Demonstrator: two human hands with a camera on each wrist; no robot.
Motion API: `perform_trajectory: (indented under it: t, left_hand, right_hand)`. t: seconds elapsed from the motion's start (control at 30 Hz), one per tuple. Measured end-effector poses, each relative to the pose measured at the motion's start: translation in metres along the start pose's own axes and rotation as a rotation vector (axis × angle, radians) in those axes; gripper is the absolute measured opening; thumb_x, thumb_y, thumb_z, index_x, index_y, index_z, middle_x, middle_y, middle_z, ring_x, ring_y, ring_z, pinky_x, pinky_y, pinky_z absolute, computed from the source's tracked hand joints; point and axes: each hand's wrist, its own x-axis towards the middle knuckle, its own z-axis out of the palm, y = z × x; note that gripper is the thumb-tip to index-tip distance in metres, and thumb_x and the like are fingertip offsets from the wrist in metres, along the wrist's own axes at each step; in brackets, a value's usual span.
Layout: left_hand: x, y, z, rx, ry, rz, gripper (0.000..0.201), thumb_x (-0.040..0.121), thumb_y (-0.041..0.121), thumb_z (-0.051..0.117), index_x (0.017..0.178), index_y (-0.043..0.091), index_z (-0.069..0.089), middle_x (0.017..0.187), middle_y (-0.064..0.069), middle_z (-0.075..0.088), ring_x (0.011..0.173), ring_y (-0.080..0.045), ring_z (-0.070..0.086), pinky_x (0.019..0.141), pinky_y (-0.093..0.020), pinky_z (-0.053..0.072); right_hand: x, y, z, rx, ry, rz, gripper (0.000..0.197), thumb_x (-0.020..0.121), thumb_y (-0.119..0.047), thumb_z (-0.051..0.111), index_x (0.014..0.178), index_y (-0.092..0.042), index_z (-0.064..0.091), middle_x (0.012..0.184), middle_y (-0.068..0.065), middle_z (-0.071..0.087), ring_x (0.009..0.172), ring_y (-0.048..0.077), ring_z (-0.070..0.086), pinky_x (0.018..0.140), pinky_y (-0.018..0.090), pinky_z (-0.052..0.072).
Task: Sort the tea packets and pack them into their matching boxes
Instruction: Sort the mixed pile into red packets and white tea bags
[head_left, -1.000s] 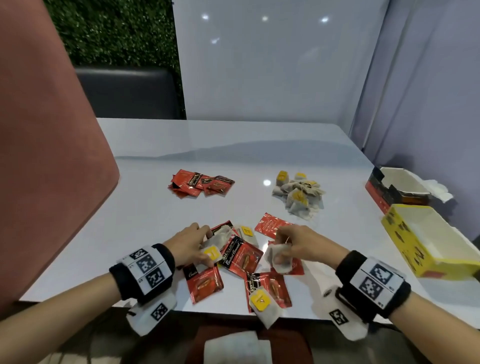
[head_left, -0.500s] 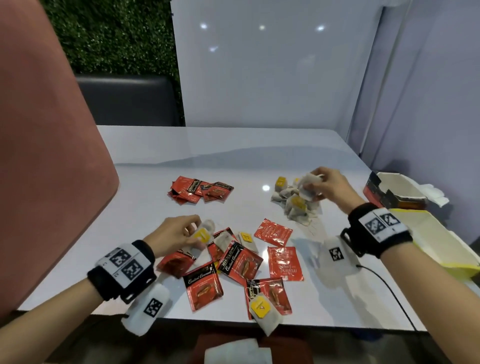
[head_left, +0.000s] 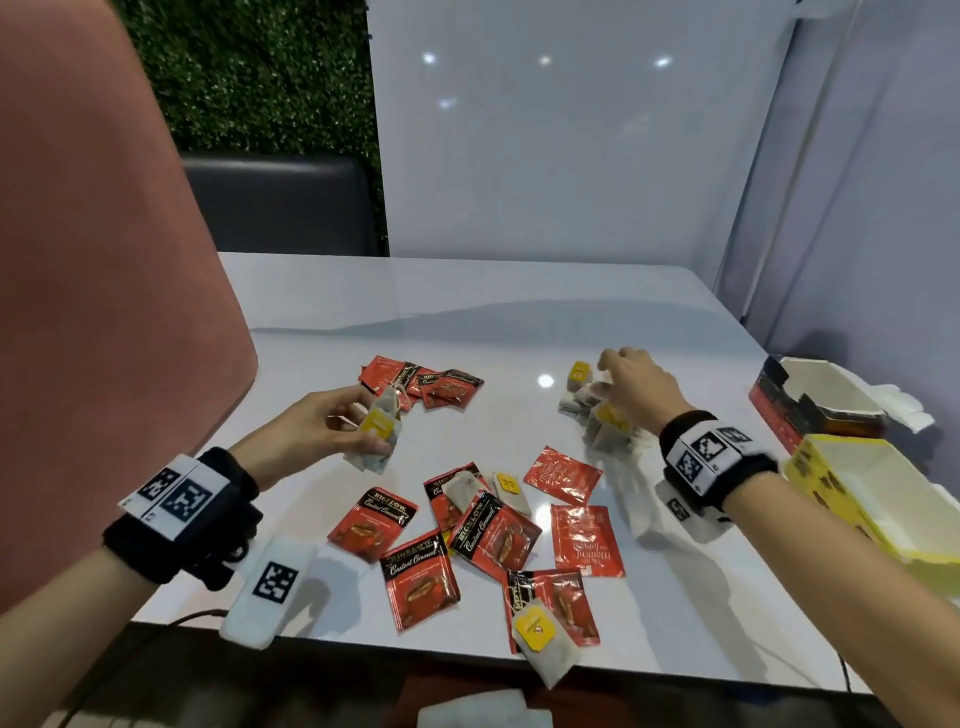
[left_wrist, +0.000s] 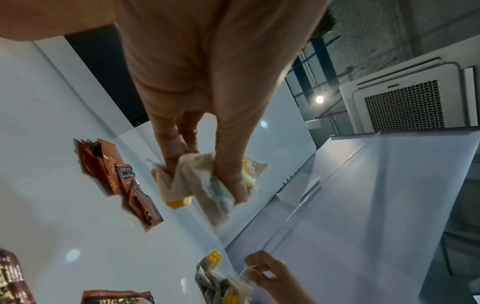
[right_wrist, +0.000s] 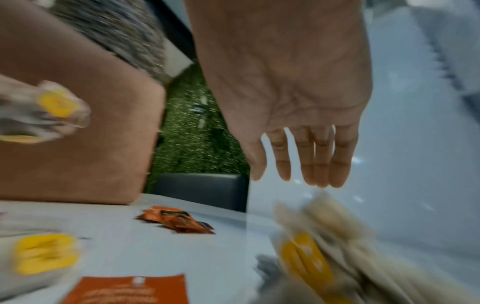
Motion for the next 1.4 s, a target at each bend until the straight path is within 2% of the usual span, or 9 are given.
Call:
perform_trajectory:
  t: [0.1, 0.27, 0.4, 0.53, 0.73, 0.93, 1.2, 1.3, 1.4]
  left_hand:
    - [0.006, -0.001, 0.001, -0.006, 0.004, -0.016, 0.062, 0.043, 0.050, 0.074, 0.090, 0.010, 0.062, 0.087, -0.008, 0.064, 0.080, -0.018, 0.060, 0.076, -0.030, 0.046]
    - [0.022, 0.012, 0.010, -0.007, -0.030, -0.005, 0.031, 0.064, 0.027, 0.081, 0.086, 0.015, 0.062, 0.083, -0.003, 0.059, 0.078, -0.015, 0.055, 0.070, -0.022, 0.041]
    - [0.044, 0.031, 0.024, 0.013, -0.055, 0.020, 0.026, 0.073, 0.016, 0.077, 0.091, 0.007, 0.060, 0.077, -0.003, 0.056, 0.069, -0.014, 0.052, 0.061, -0.018, 0.040]
    - [0.082, 0.062, 0.042, 0.040, -0.099, 0.039, 0.019, 0.080, 0.012, 0.069, 0.094, 0.010, 0.057, 0.081, -0.002, 0.059, 0.049, -0.001, 0.056, 0.042, -0.012, 0.040]
    - [0.157, 0.101, 0.093, 0.193, -0.180, 0.084, 0.026, 0.072, 0.014, 0.077, 0.081, 0.018, 0.053, 0.088, -0.012, 0.063, 0.074, -0.023, 0.059, 0.074, -0.036, 0.051]
    - [0.203, 0.113, 0.151, 0.484, -0.199, 0.098, 0.047, 0.072, 0.029, 0.078, 0.111, 0.012, 0.058, 0.113, -0.013, 0.064, 0.102, -0.030, 0.061, 0.087, -0.036, 0.051]
    - [0.236, 0.119, 0.187, 0.647, -0.209, 0.139, 0.047, 0.074, 0.029, 0.076, 0.113, 0.011, 0.058, 0.119, -0.011, 0.061, 0.108, -0.029, 0.058, 0.084, -0.032, 0.047]
    - [0.240, 0.122, 0.188, 0.586, -0.238, 0.132, 0.052, 0.075, 0.024, 0.076, 0.121, 0.011, 0.054, 0.123, -0.012, 0.060, 0.110, -0.029, 0.058, 0.083, -0.030, 0.047]
    - [0.236, 0.120, 0.185, 0.473, -0.308, 0.125, 0.071, 0.079, 0.020, 0.073, 0.139, 0.012, 0.035, 0.130, -0.013, 0.056, 0.115, -0.029, 0.056, 0.091, -0.032, 0.045]
  right_hand:
    - [-0.040, -0.031, -0.011, -0.013, -0.020, -0.201, 0.036, 0.092, -0.035, 0.053, 0.120, -0.014, 0.049, 0.123, 0.005, 0.050, 0.110, 0.024, 0.050, 0.079, 0.032, 0.043]
    - [-0.131, -0.060, -0.005, -0.012, -0.474, -0.395, 0.069, 0.080, -0.061, 0.056, 0.131, -0.018, 0.038, 0.128, 0.002, 0.044, 0.115, 0.018, 0.043, 0.095, 0.038, 0.045]
    - [-0.172, -0.068, 0.016, -0.061, -0.473, -0.486, 0.064, 0.079, -0.053, 0.060, 0.127, -0.017, 0.036, 0.125, 0.001, 0.040, 0.111, 0.016, 0.037, 0.085, 0.030, 0.041]
    - [-0.172, -0.069, 0.028, -0.031, -0.391, -0.447, 0.056, 0.081, -0.039, 0.063, 0.124, -0.016, 0.036, 0.124, 0.003, 0.041, 0.109, 0.017, 0.037, 0.082, 0.027, 0.037]
    - [-0.153, -0.064, 0.033, -0.030, -0.463, -0.339, 0.052, 0.080, -0.034, 0.067, 0.118, -0.007, 0.044, 0.119, 0.010, 0.044, 0.109, 0.024, 0.041, 0.074, 0.028, 0.032]
    - [-0.129, -0.055, 0.023, 0.267, -0.358, -0.196, 0.012, 0.089, -0.017, 0.056, 0.090, -0.014, 0.044, 0.093, 0.010, 0.056, 0.088, 0.025, 0.052, 0.054, 0.018, 0.029]
    - [-0.117, -0.045, 0.019, 0.500, -0.459, -0.077, 0.012, 0.087, -0.011, 0.062, 0.098, -0.010, 0.059, 0.085, -0.006, 0.049, 0.083, 0.010, 0.049, 0.068, 0.016, 0.038]
    - [-0.109, -0.036, 0.018, 0.401, -0.362, -0.020, 0.016, 0.085, -0.018, 0.064, 0.077, -0.022, 0.051, 0.094, -0.001, 0.049, 0.086, 0.015, 0.048, 0.072, 0.024, 0.042]
    - [-0.105, -0.032, 0.021, 0.224, -0.420, 0.020, 0.034, 0.082, -0.030, 0.066, 0.109, -0.016, 0.052, 0.114, 0.007, 0.045, 0.111, 0.026, 0.045, 0.092, 0.036, 0.041]
